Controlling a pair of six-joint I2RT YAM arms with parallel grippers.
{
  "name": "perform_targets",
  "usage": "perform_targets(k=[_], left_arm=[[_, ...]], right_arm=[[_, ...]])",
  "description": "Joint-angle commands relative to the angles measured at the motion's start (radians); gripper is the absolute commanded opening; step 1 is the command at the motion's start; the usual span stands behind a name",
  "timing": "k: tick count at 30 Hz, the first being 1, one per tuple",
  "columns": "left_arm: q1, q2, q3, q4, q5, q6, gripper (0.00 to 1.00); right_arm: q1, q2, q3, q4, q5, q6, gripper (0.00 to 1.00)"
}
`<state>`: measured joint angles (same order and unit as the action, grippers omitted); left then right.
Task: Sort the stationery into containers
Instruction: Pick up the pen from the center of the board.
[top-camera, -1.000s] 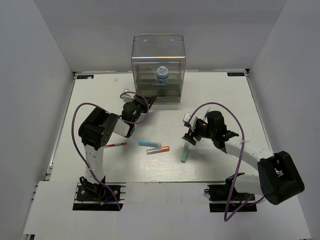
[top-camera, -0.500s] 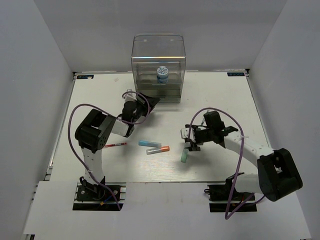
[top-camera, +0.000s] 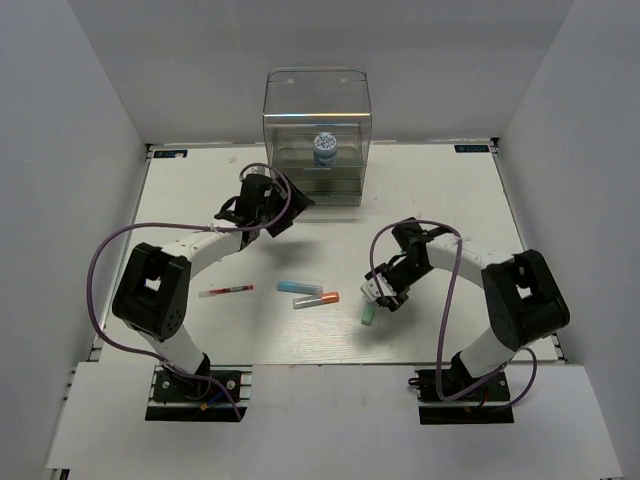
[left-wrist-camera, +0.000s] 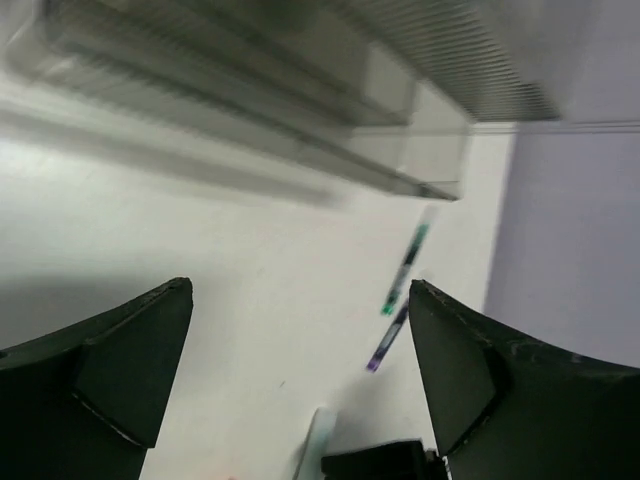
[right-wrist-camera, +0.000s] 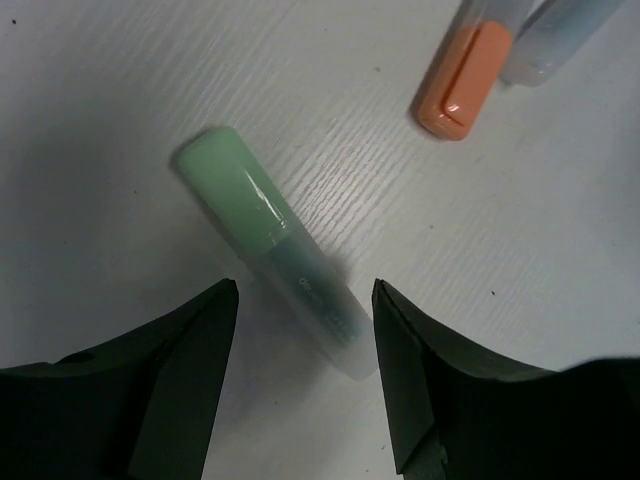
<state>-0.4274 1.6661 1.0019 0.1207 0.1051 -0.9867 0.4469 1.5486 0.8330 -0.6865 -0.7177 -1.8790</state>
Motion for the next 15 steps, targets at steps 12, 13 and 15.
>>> perform_targets(k=[12, 13, 15], left_arm=[[-0.002, -0.005, 0.228, -0.884, -0.045, -0.190, 0.99], [-0.002, 0.023, 0.248, -0.918, -0.045, -0.201, 0.99], [-0.011, 0.052, 0.296, -0.984, -0.032, -0.210, 0.99]], right_arm=[[0.030, 0.241, 0.210, -0.280, 0.165, -0.353, 0.56], [0.035, 0.246, 0.215, -0.289, 0.170, -0.355, 0.51], [0.038, 0.257, 0.218, -0.289, 0.172, -0.338, 0.43]])
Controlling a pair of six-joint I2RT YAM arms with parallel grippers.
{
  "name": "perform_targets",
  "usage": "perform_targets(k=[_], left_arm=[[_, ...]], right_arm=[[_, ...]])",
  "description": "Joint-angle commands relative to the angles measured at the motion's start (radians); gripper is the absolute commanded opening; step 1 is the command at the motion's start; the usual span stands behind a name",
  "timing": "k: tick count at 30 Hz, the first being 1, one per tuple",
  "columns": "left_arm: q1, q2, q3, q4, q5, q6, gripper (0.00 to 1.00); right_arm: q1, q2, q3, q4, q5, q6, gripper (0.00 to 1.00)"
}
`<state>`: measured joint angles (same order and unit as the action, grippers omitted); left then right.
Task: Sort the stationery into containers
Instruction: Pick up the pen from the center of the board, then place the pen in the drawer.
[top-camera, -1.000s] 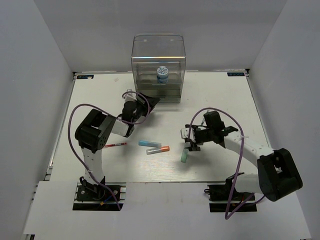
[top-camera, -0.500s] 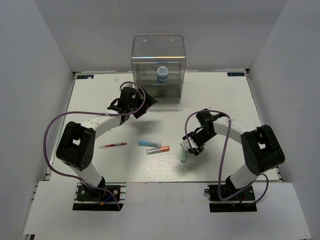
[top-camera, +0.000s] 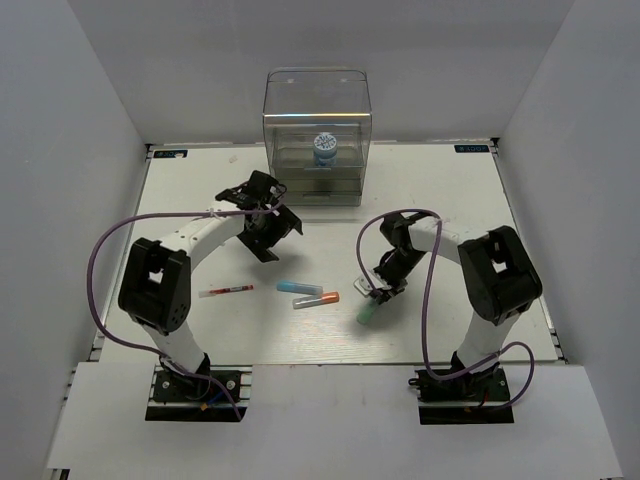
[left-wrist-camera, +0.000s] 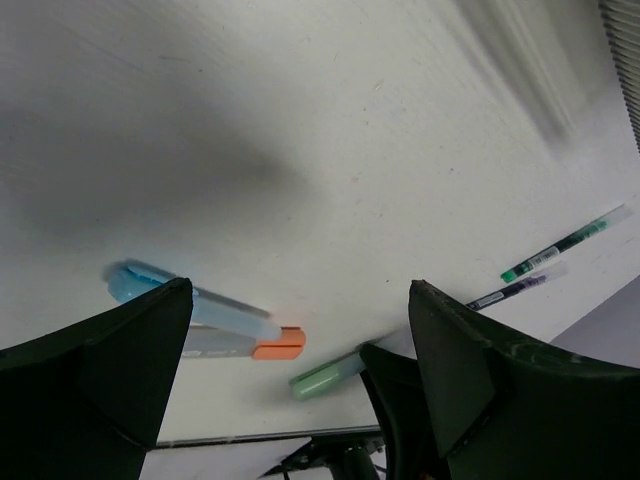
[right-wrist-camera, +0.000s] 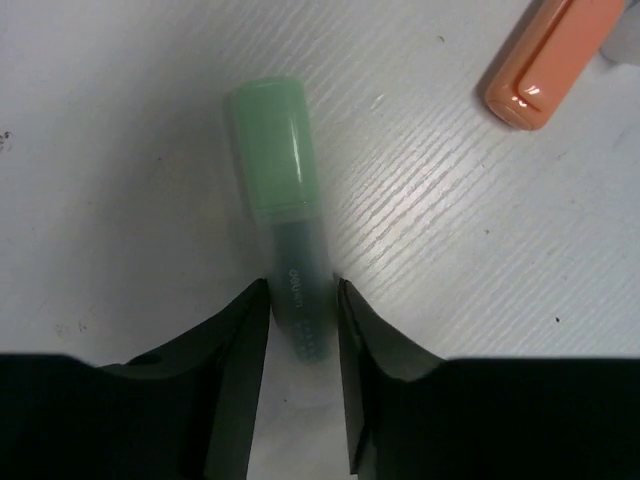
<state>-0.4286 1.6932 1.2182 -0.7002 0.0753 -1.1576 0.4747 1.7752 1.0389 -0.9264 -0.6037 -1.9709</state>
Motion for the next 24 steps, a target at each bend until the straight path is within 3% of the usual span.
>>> perform_targets(k=[1, 2, 5, 7, 8, 9, 11, 13, 20, 24], left_arm=[[-0.010, 0.039, 0.090, -0.212, 0.009, -0.039, 0.99], [-0.010, 0.051, 0.090, -0.234, 0.009, -0.050, 0.99], [-0.021, 0.072, 0.101, -0.268, 0.021, -0.062, 0.99], [-0.021, 0.063, 0.072, -0.280, 0.021, -0.083, 0.99], [-0.021, 0.063, 0.063, -0.280, 0.021, -0.083, 0.99], [-0.030, 0.048, 0.047, -0.280, 0.021, -0.096, 0.99], [-0.030, 0.029, 0.035, -0.280, 0.021, -0.106, 0.99], [-0.030, 0.017, 0.026, -0.280, 0.021, -0.106, 0.99], [-0.050, 0.039, -0.039, -0.230, 0.066, -0.128, 0.99], [-0.050, 0.062, -0.039, -0.199, 0.075, -0.146, 0.99]], right_arm=[[0.012, 0.032, 0.018, -0.049, 0.052, -0.235, 0.36], [0.010, 0.032, 0.015, -0.042, 0.044, -0.223, 0.23], [0.005, -0.011, 0.024, 0.056, -0.016, -0.084, 0.07], [0.001, -0.031, 0.026, 0.191, -0.067, 0.188, 0.01], [0.002, -0.074, 0.027, 0.243, -0.070, 0.346, 0.00], [-0.001, -0.085, 0.021, 0.418, -0.059, 0.425, 0.00], [-0.004, -0.150, 0.010, 0.538, -0.022, 0.680, 0.00], [-0.007, -0.171, 0.001, 0.713, 0.004, 0.819, 0.00], [0.004, -0.162, 0.088, 0.980, 0.130, 1.018, 0.00], [0.008, -0.120, 0.116, 1.080, 0.218, 1.018, 0.00]])
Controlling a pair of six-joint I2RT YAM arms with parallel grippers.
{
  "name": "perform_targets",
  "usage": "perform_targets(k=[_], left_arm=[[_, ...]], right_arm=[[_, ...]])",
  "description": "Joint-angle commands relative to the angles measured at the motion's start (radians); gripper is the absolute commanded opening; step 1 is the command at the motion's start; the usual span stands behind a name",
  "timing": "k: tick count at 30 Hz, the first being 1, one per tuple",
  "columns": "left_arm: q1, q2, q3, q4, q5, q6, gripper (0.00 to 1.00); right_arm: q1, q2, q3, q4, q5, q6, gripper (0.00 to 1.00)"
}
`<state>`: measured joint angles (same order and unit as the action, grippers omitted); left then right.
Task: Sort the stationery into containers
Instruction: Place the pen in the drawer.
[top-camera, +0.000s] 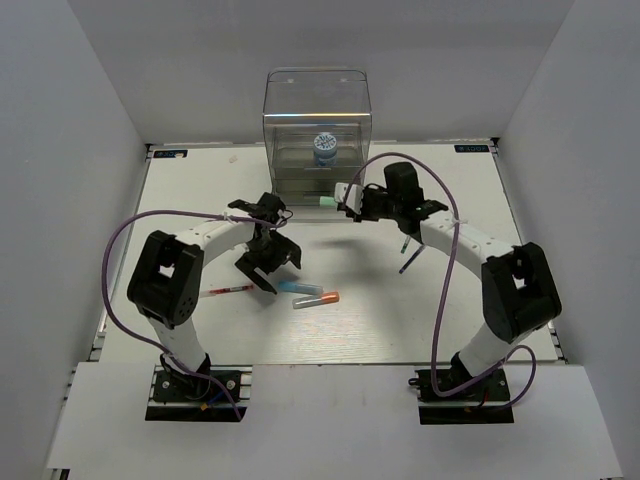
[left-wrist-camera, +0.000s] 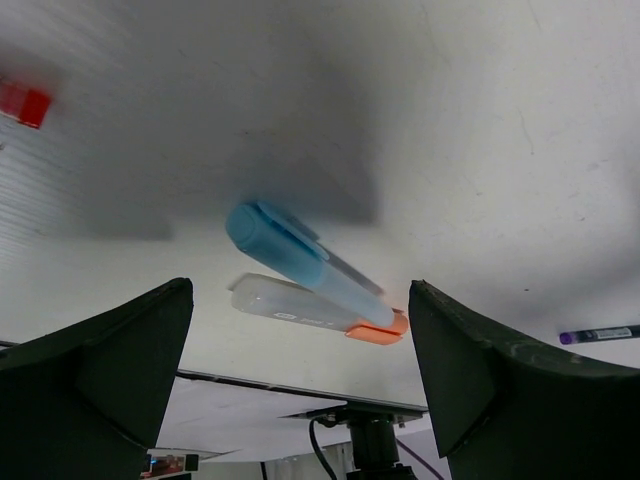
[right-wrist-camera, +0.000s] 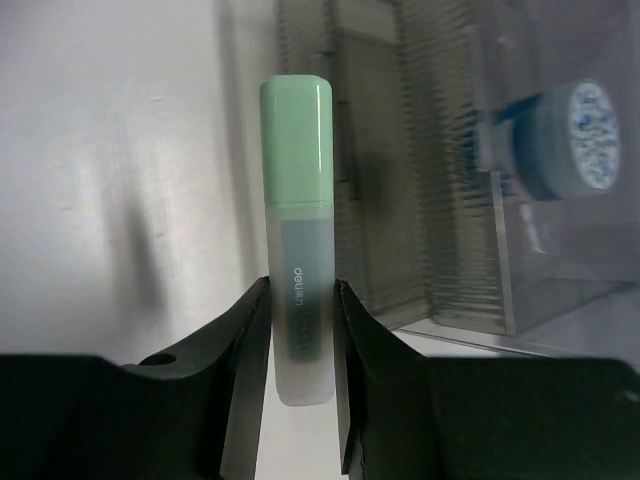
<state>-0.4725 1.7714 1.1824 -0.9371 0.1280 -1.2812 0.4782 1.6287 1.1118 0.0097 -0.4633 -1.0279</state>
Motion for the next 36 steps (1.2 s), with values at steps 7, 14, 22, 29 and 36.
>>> perform_targets(k=[7, 14, 22, 29, 36], left_arm=[[-0.006, 0.023, 0.017, 0.050, 0.013, -0.032, 0.98], [-0.015, 0.056, 0.017, 0.072, 0.022, -0.032, 0.97], [-0.015, 0.065, 0.017, 0.072, 0.012, -0.041, 0.96], [-0.015, 0.074, 0.008, 0.072, 0.012, -0.050, 0.91], [-0.025, 0.074, -0.015, 0.081, 0.012, -0.081, 0.78]], right_arm=[[0.017, 0.131, 0.141, 0.222, 0.163, 0.042, 0.00], [0.036, 0.232, 0.227, 0.217, 0.221, -0.040, 0.00], [0.043, 0.252, 0.232, 0.210, 0.245, -0.034, 0.45], [0.042, 0.224, 0.209, 0.233, 0.244, 0.008, 0.55], [0.034, 0.113, 0.137, 0.263, 0.195, 0.164, 0.55]])
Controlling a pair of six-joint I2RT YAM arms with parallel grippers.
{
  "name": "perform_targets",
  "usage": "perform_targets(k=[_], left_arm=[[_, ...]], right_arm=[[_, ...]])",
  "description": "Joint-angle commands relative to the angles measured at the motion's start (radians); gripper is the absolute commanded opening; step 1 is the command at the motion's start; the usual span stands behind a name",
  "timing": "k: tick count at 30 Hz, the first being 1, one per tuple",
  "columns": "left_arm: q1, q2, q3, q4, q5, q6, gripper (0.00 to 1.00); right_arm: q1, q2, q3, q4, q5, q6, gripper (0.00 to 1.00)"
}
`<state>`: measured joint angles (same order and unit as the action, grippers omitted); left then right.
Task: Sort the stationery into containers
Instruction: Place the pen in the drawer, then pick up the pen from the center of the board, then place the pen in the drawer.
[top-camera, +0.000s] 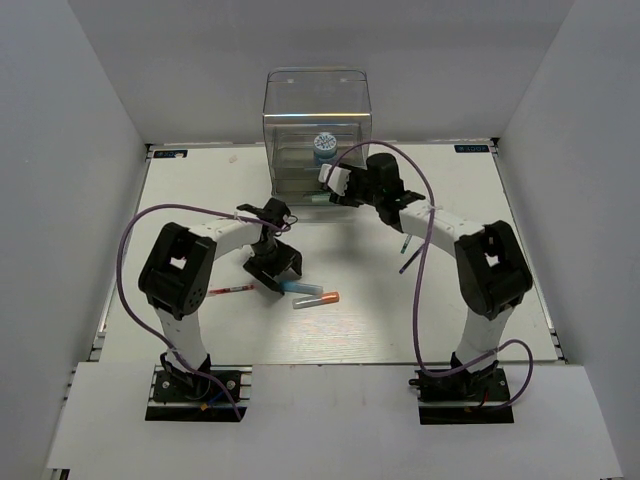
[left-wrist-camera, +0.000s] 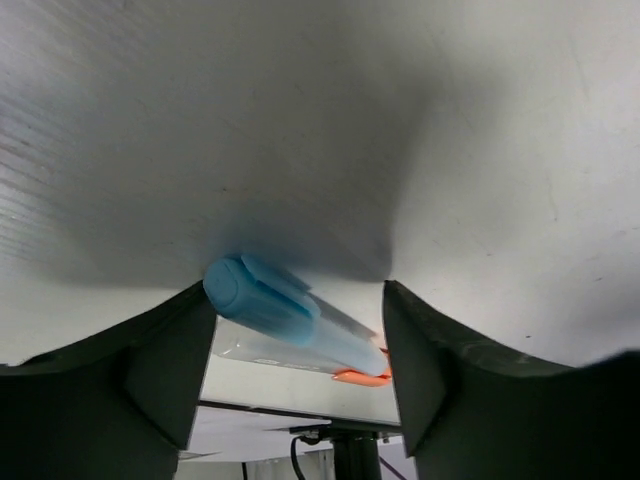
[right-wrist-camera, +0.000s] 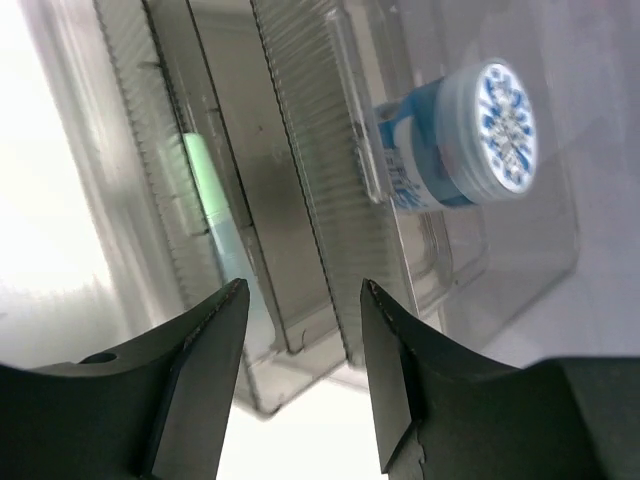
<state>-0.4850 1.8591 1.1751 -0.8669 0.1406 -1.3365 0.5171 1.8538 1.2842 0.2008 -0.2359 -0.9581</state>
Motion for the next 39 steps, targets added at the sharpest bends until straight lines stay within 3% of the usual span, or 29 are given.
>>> perform_targets(k=[1, 4, 5, 6, 12, 24, 25, 29, 30, 31, 33, 39], left_arm=[[-0.012, -0.003, -0.008, 0.022, -0.001, -0.026, 0.75], [-0.021, 0.006, -0.008, 0.032, 0.008, -0.026, 0.55], [-0.021, 0.017, -0.008, 0.032, 0.008, -0.026, 0.49], [-0.032, 0.017, -0.008, 0.032, 0.008, -0.026, 0.38], [-0.032, -0.003, 0.023, 0.069, 0.008, -0.026, 0.00], [-0.032, -0.136, 0.164, 0.259, -0.052, -0.042, 0.00], [-0.032, -0.153, 0.164, 0.311, -0.077, -0.053, 0.00], [-0.023, -0.230, 0.115, 0.463, -0.137, -0.115, 0.00], [-0.023, -0.239, 0.115, 0.486, -0.150, -0.124, 0.00], [-0.014, -0.239, 0.115, 0.502, -0.182, -0.133, 0.00], [-0.013, -0.239, 0.138, 0.526, -0.237, -0.142, 0.00], [-0.013, -0.147, 0.215, 0.540, -0.357, -0.226, 0.00]], right_arm=[[-0.006, -0.143, -0.052, 0.080, -0.039, 0.117, 0.55], [-0.008, -0.229, -0.155, 0.120, -0.075, 0.172, 0.58], [-0.008, -0.248, -0.173, 0.130, -0.083, 0.183, 0.64], [-0.009, -0.283, -0.189, 0.138, -0.104, 0.189, 0.90], [-0.015, -0.447, -0.383, 0.181, -0.126, 0.271, 0.90], [-0.040, -0.642, -0.655, 0.140, -0.195, 0.291, 0.88], [-0.043, -0.656, -0.669, 0.129, -0.201, 0.286, 0.86], [-0.052, -0.682, -0.701, 0.075, -0.256, 0.269, 0.56], [-0.055, -0.685, -0.704, 0.060, -0.263, 0.269, 0.42], [-0.054, -0.689, -0.714, 0.051, -0.269, 0.271, 0.38], [-0.054, -0.696, -0.724, 0.042, -0.281, 0.271, 0.33], [-0.061, -0.714, -0.749, 0.026, -0.283, 0.265, 0.33]])
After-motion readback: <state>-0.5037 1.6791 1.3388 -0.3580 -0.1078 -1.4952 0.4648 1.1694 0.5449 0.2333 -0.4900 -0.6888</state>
